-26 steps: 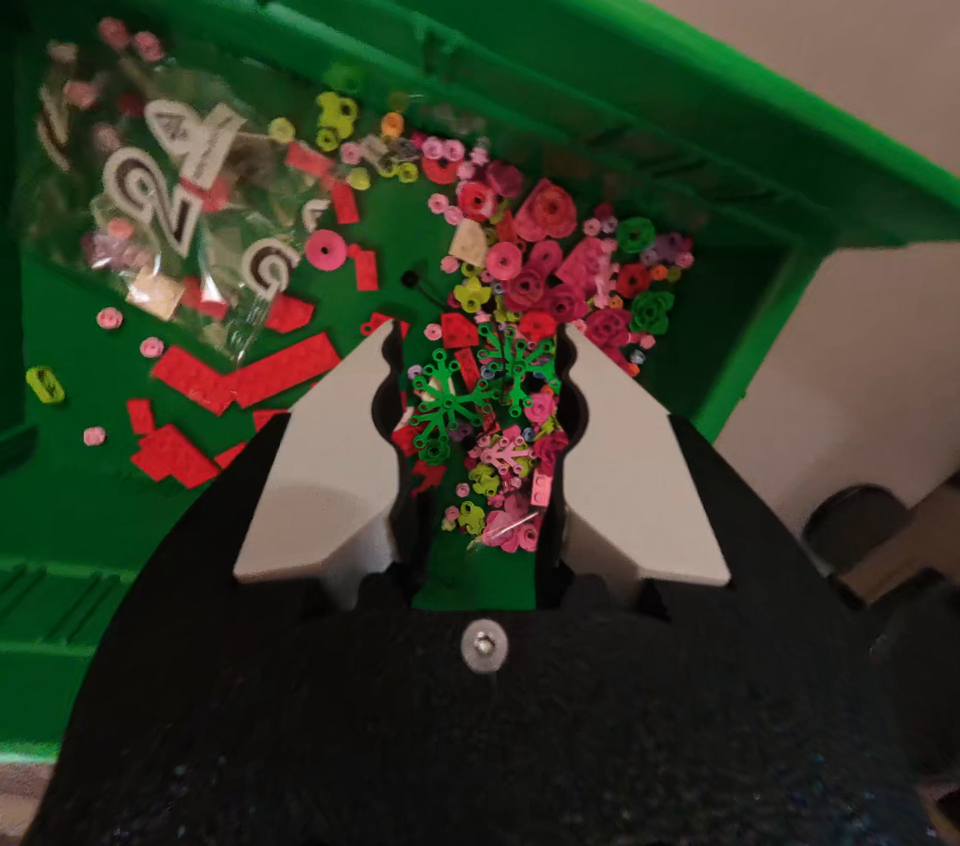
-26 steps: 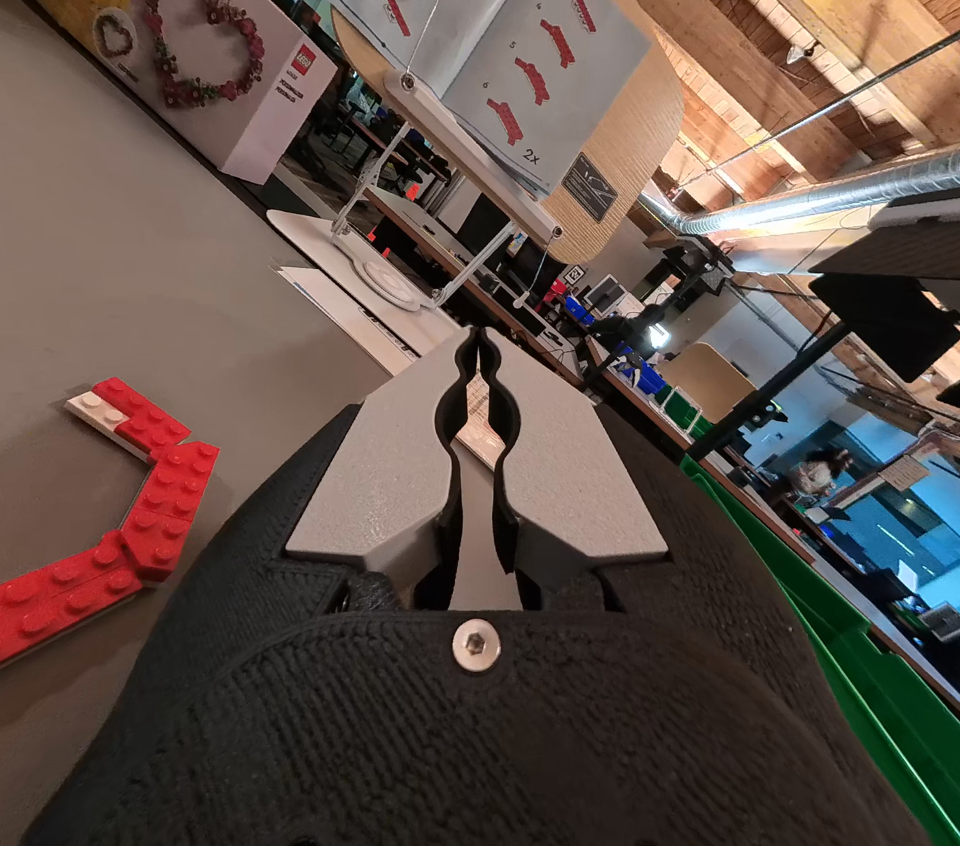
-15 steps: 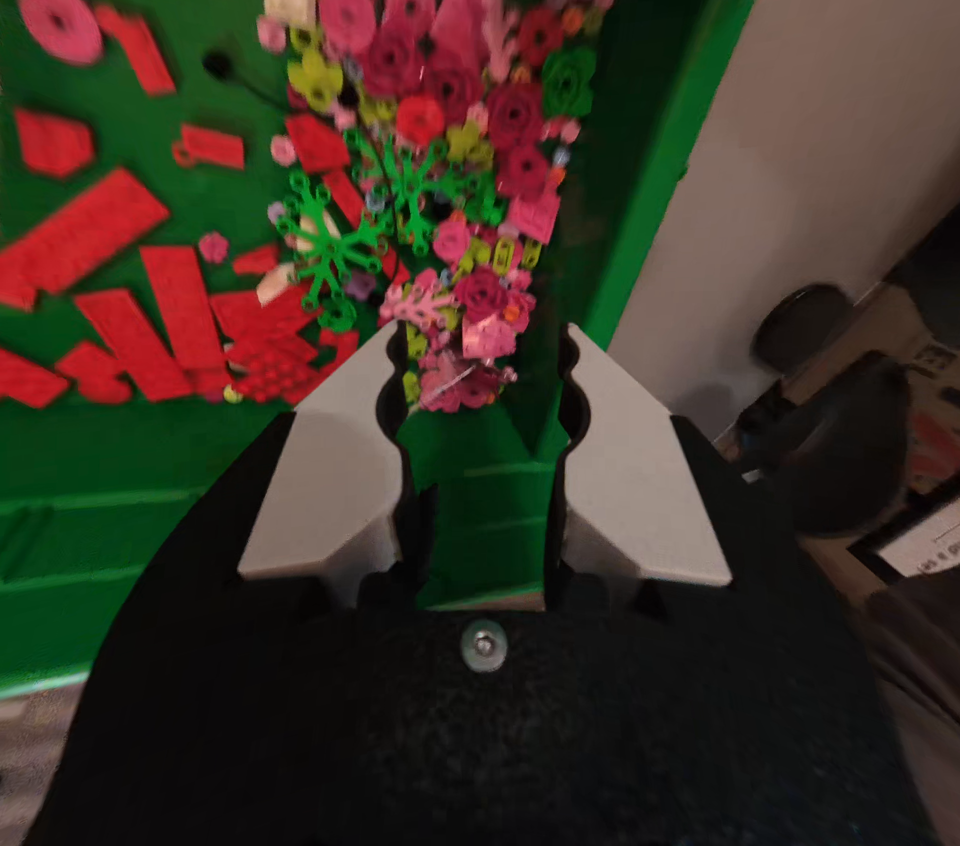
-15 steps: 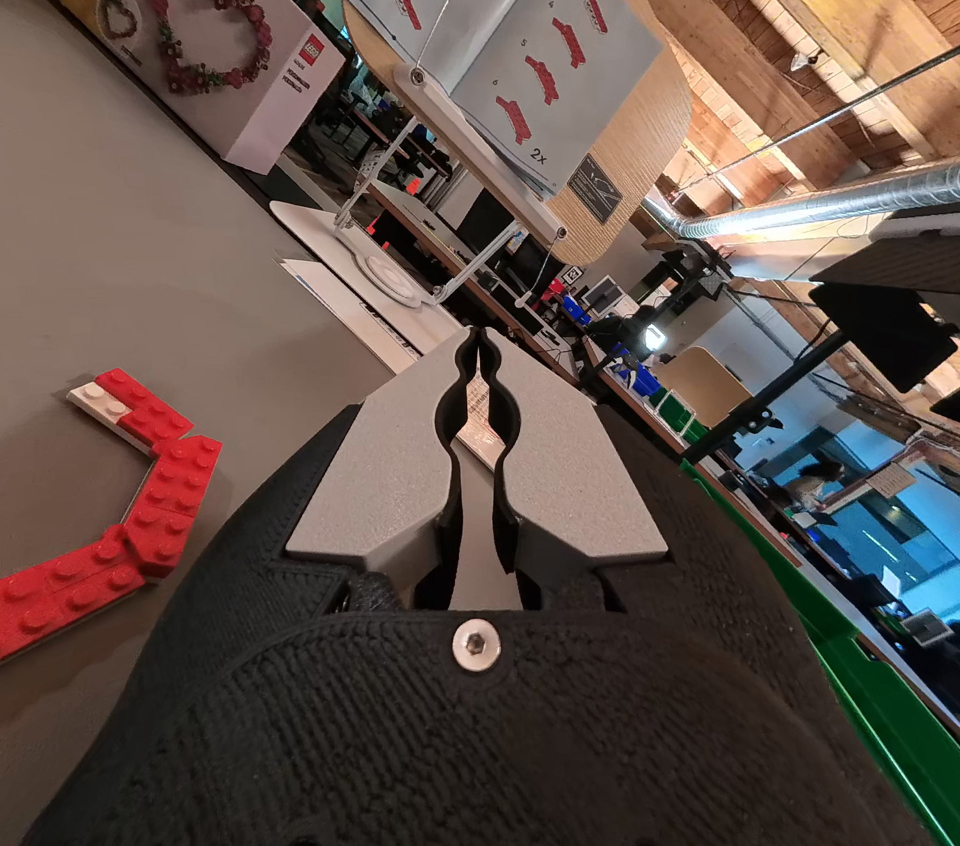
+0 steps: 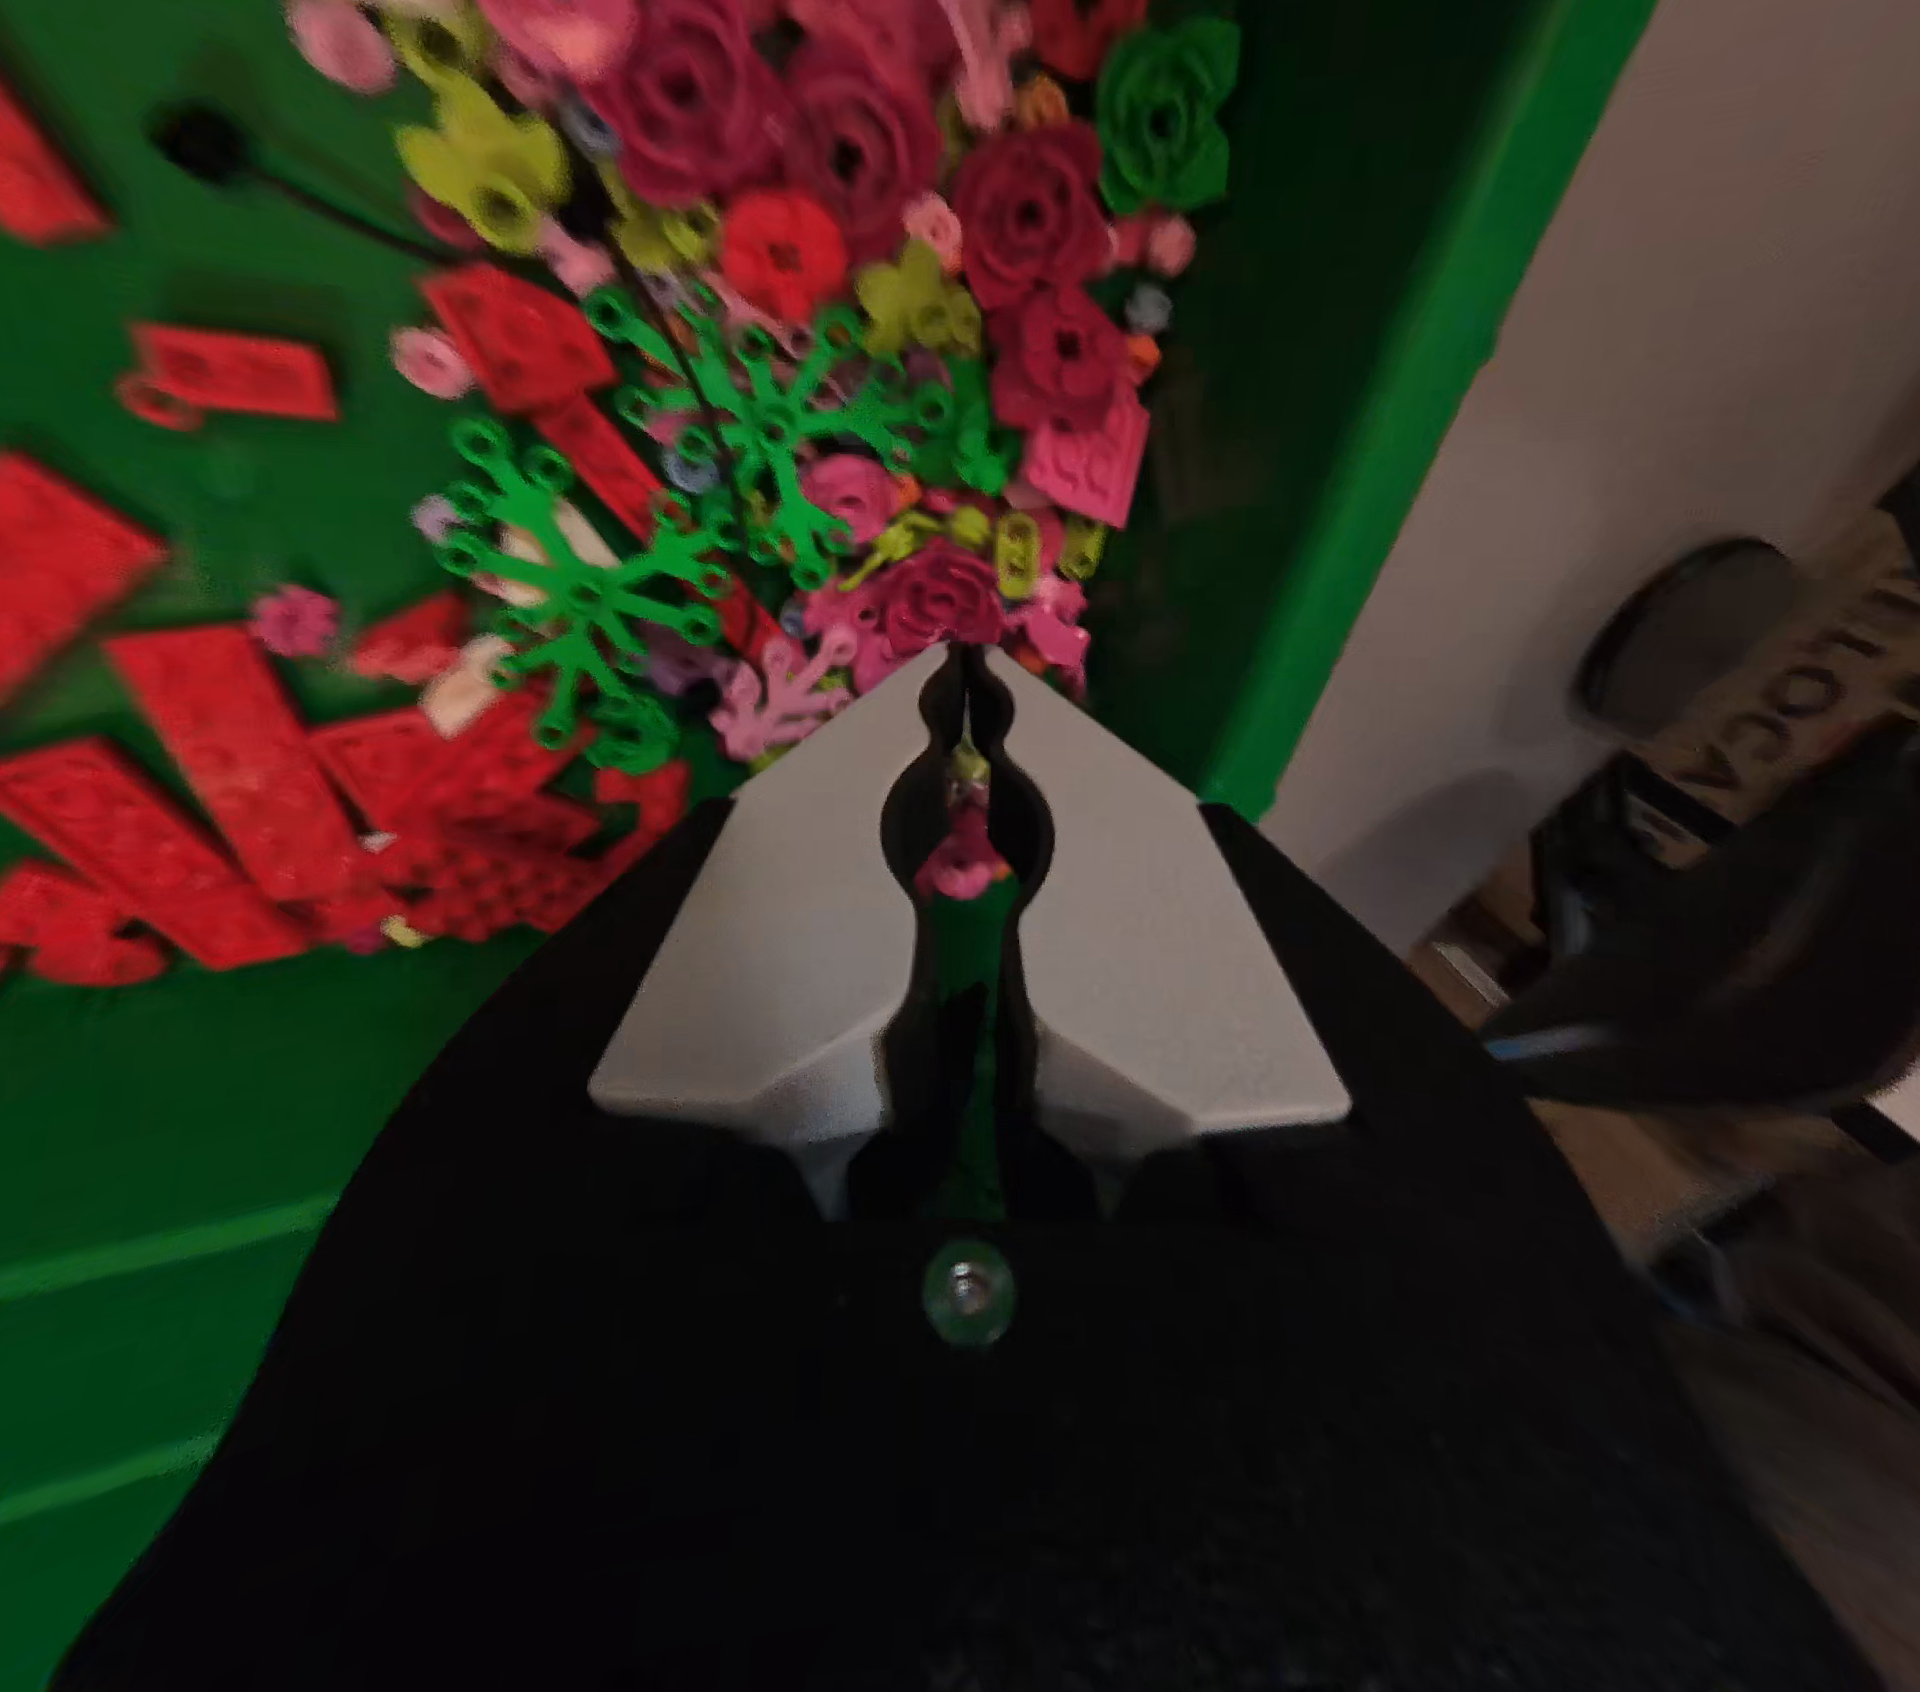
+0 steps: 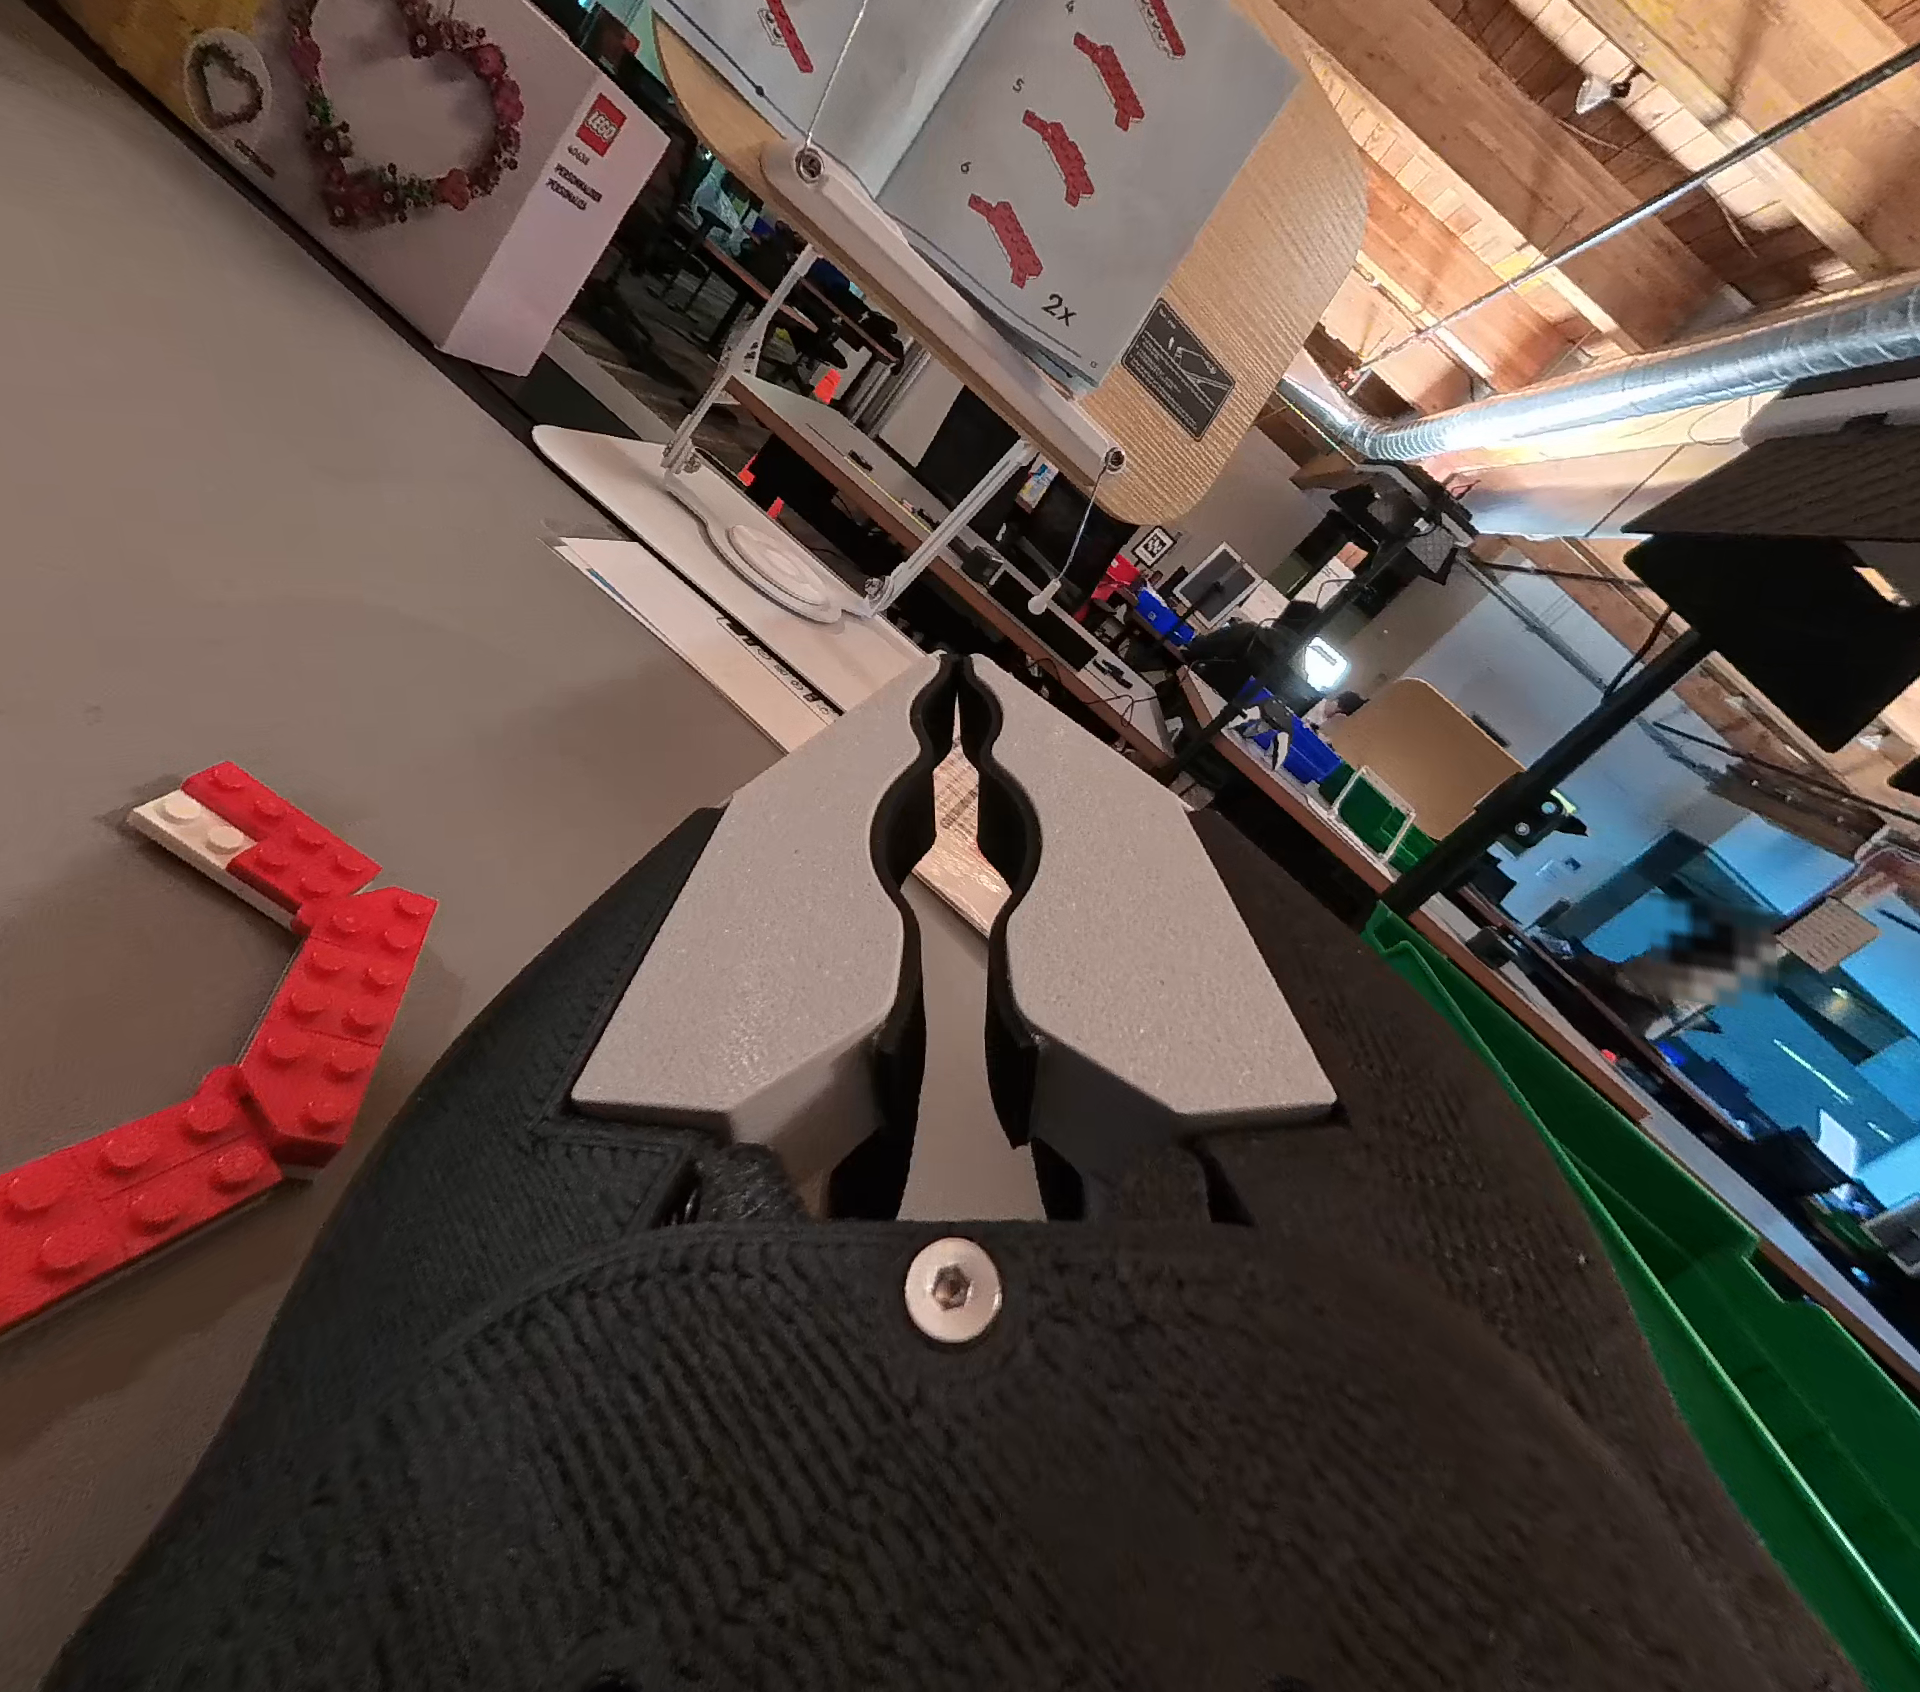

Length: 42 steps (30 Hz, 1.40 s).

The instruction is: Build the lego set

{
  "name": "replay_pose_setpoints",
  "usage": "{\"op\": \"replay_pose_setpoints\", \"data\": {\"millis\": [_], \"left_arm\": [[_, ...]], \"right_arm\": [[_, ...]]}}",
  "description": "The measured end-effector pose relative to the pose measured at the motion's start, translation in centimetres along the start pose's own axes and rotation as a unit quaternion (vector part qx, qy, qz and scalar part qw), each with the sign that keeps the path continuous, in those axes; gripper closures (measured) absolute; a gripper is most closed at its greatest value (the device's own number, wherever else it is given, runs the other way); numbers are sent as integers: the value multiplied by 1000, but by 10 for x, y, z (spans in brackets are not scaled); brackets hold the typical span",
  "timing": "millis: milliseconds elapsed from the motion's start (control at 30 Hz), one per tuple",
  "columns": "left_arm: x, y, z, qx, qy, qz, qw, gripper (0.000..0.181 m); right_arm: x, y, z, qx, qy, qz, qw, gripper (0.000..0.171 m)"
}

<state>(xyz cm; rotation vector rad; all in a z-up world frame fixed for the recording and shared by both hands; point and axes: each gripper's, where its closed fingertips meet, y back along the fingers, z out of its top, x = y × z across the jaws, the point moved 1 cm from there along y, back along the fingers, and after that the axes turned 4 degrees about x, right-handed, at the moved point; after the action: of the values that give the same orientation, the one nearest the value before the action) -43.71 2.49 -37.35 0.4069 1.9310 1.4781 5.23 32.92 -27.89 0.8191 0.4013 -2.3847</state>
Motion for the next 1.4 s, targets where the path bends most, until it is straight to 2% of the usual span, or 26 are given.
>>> {"op": "replay_pose_setpoints", "data": {"millis": [33,200,300,367,433,500,667,767,867,1033,1133,1200,1300,1400], "left_arm": [[3,2,6,-14,-5,5,1000,181],[30,23,28,-75,-22,78,994,181],[55,48,35,-135,17,129,982,154],[71,54,31,-142,44,154,977,130],[70,47,24,-115,39,134,984,130],[62,37,19,-87,28,104,990,138],[63,26,16,-47,-2,126,991,145],[62,27,21,-53,-4,121,991,161],[62,28,23,-46,-15,124,991,165],[69,40,42,-87,-37,164,982,173],[84,52,55,-121,-34,227,966,173],[93,61,61,-147,-24,270,951,160],[87,60,52,-139,-7,237,962,139],[78,58,34,-117,17,184,976,146]], "right_arm": [[0,0,0,0,0,0,1000,171],[0,0,0,0,0,1,1000,171],[0,0,0,-1,-2,2,1000,171],[1,0,0,-1,-3,3,1000,171],[1,0,0,-1,-2,4,1000,171],[1,0,0,-2,-3,5,1000,171],[1,-1,0,-2,-5,7,1000,171],[1,-1,0,-2,-5,8,1000,171],[2,-1,-1,-1,-6,9,1000,171],[2,-1,-1,-1,-6,9,1000,171],[2,-1,-1,-1,-6,10,1000,171],[2,-1,-1,-1,-6,10,1000,171],[2,-1,0,-2,-7,10,1000,171],[2,-1,0,-2,-7,11,1000,171]]}}
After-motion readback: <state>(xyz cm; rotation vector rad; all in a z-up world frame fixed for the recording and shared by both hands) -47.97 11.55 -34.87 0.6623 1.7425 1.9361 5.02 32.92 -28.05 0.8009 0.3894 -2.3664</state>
